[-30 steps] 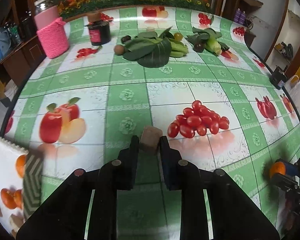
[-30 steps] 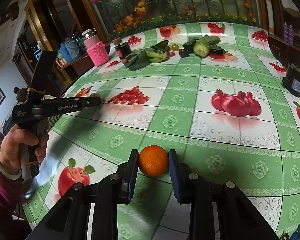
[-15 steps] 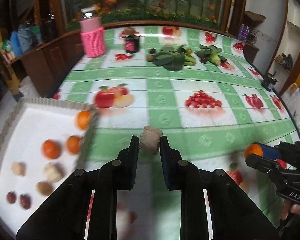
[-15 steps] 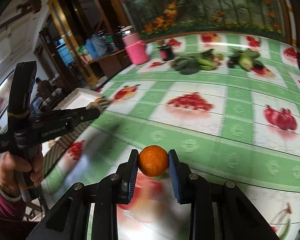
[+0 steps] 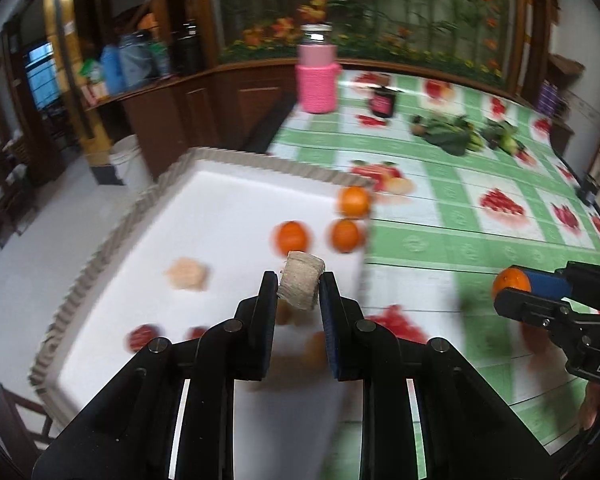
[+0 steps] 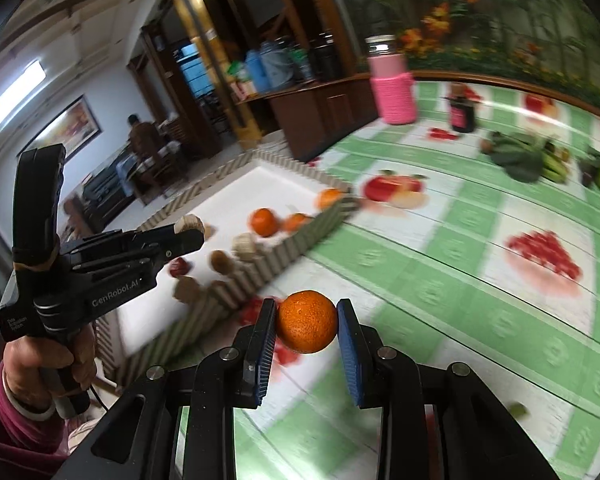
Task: Organize fruits
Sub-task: 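Carry the orange and beige cube over the white tray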
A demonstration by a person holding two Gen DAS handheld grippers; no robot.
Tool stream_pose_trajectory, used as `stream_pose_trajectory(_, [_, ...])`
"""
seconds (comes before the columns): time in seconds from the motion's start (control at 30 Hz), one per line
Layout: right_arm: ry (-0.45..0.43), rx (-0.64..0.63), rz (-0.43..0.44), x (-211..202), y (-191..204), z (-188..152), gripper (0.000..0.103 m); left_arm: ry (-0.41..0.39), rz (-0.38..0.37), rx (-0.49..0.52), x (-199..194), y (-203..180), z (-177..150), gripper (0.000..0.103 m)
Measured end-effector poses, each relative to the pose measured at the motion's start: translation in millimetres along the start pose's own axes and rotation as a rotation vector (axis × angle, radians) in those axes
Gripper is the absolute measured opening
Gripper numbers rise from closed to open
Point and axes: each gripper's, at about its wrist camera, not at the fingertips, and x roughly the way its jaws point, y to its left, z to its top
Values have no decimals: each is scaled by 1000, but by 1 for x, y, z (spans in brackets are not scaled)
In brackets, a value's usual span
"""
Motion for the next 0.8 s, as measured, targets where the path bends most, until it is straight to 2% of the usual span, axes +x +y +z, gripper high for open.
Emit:
stream_pose_trajectory(0.23, [21, -67, 39, 32, 38, 23, 29, -19, 93, -46, -1, 44, -7, 21])
stream_pose_trajectory(0.4, [41, -112, 48, 50, 57, 35, 29, -18, 127, -72, 2, 65, -10, 21])
stream_pose_trajectory(0.8, [106, -167, 69, 97, 83, 51, 29, 4, 144, -103, 7, 91, -22, 21])
